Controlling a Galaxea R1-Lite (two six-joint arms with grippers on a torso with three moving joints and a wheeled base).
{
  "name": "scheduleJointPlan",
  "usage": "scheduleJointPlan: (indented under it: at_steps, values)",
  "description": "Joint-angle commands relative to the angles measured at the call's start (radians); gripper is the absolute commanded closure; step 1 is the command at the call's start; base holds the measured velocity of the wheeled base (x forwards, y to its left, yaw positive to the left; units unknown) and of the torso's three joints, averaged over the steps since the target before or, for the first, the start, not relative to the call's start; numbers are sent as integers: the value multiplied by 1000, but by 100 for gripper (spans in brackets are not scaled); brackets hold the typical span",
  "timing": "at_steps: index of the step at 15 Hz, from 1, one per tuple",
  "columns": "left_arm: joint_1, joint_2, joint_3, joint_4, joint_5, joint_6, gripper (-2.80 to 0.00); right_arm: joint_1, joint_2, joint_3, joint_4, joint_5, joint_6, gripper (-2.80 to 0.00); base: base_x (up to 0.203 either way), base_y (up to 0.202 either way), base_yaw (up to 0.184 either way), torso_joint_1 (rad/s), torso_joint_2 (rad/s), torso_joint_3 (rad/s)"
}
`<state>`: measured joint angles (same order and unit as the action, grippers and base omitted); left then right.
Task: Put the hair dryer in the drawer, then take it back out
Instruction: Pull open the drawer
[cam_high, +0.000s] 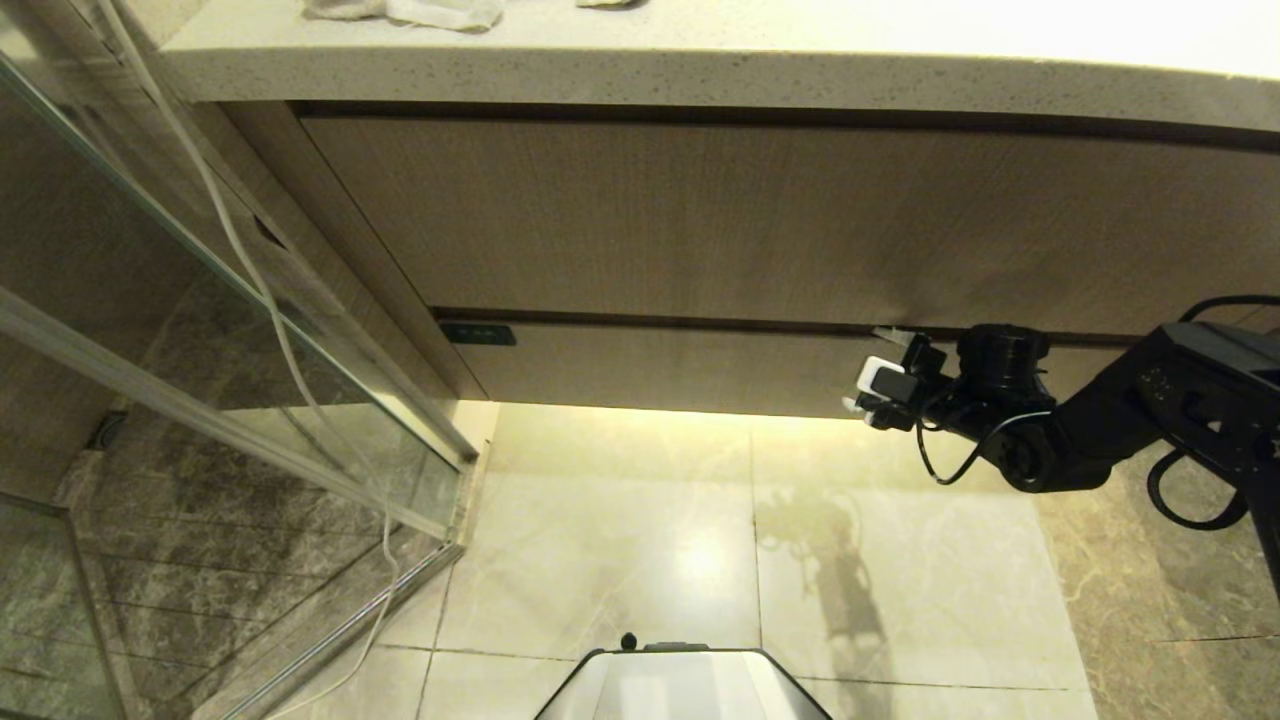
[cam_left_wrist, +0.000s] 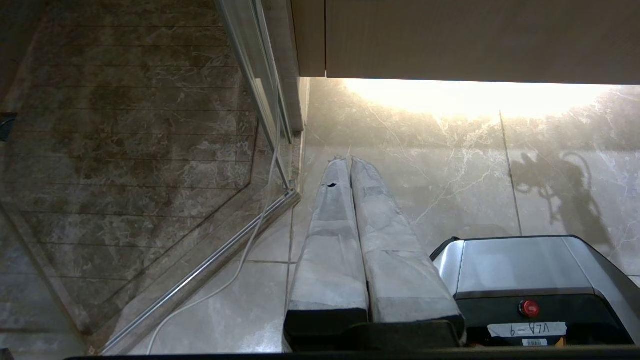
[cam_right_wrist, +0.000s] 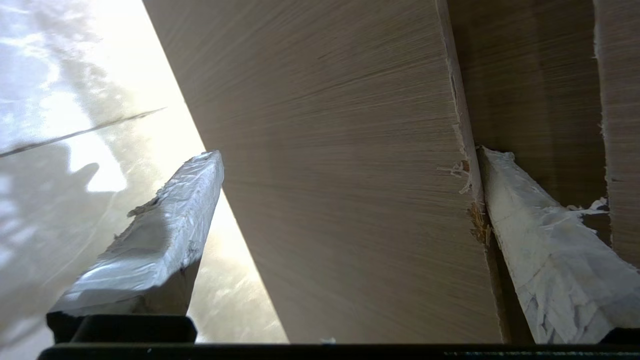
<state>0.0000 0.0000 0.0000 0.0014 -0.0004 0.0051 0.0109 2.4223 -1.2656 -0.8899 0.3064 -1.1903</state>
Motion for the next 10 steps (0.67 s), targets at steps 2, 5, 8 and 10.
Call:
scheduleJointPlan:
  at_steps: [2, 5, 8, 10]
  values:
    - [0, 0, 2, 0, 0, -1, 0, 0, -45, 17, 98, -102, 39, -280, 0, 0, 0, 0, 0, 0]
    - [0, 0, 0, 0, 0, -1, 0, 0, -75, 45, 139, -108, 55, -280, 0, 0, 0, 0, 0, 0]
    - [0, 0, 2, 0, 0, -1, 0, 3, -101, 90, 150, -110, 55, -280, 0, 0, 0, 0, 0, 0]
    - [0, 0, 2, 0, 0, -1, 0, 6, -117, 104, 170, -110, 57, -280, 0, 0, 0, 0, 0, 0]
